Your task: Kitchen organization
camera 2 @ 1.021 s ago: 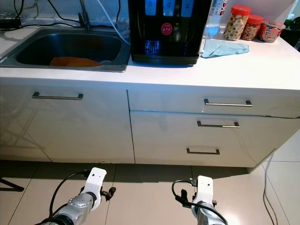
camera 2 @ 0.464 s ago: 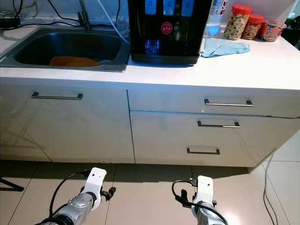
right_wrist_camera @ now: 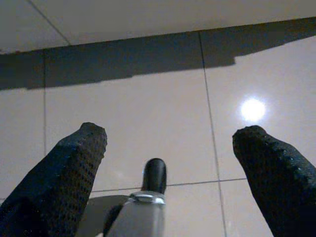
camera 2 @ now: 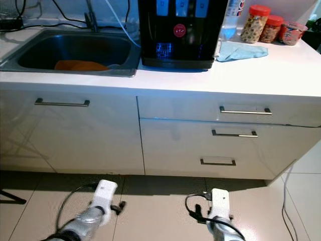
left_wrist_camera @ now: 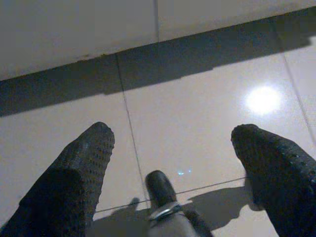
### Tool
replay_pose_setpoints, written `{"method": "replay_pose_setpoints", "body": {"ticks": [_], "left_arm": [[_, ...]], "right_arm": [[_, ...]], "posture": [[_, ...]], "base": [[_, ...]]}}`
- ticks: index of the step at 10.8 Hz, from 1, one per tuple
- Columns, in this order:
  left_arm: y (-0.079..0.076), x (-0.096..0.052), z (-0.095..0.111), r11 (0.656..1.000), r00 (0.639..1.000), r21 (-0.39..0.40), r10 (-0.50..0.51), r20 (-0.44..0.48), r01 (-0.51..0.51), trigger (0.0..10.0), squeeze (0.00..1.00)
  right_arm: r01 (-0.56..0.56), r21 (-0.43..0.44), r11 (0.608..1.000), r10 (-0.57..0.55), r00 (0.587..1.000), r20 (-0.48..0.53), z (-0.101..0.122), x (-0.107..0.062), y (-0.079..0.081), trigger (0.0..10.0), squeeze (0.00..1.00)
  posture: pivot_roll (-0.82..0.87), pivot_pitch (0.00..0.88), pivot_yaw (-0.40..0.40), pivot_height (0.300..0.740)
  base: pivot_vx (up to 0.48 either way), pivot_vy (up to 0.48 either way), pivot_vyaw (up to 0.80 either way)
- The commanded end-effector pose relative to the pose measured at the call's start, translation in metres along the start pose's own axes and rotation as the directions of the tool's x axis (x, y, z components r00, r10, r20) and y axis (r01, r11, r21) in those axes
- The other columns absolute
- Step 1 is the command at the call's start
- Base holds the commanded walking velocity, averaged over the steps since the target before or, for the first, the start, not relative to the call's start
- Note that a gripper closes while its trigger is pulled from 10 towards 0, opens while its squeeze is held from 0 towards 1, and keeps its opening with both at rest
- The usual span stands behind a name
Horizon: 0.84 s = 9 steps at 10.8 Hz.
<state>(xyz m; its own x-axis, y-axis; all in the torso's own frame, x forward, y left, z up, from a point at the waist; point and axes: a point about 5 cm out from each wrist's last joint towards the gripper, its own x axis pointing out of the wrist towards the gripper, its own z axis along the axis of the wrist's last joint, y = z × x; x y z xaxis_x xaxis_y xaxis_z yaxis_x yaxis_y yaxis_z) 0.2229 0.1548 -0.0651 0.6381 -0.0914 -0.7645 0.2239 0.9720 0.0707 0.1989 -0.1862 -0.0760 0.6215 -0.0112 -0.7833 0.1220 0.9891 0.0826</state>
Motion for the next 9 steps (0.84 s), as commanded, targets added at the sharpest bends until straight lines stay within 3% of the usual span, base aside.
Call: {"method": "replay_pose_setpoints", "body": {"ticks": [1, 9], "left_arm": [[-0.0008, 0.0003, 0.0006, 1.0, 1.0, 0.009, -0.004, -0.003, 0.004, 10.0, 0.0], [-0.0007, 0.0004, 0.004, 1.0, 1.0, 0.017, -0.018, 0.019, 0.017, 10.0, 0.0]], "right_arm": [[0.003, -0.005, 1.0, -0.003, 1.0, -0.027, -0.0037, -0.0007, -0.003, 10.0, 0.0], [-0.004, -0.015, 1.0, 0.004, 0.999, -0.036, -0.006, -0.0008, -0.0015, 10.0, 0.0]], "posture": [[-0.14, 0.0, -0.034, 0.74], [-0.14, 0.0, -0.033, 0.74]], "base": [[0.0, 0.0, 0.0], [0.0, 0.0, 0.0]]}}
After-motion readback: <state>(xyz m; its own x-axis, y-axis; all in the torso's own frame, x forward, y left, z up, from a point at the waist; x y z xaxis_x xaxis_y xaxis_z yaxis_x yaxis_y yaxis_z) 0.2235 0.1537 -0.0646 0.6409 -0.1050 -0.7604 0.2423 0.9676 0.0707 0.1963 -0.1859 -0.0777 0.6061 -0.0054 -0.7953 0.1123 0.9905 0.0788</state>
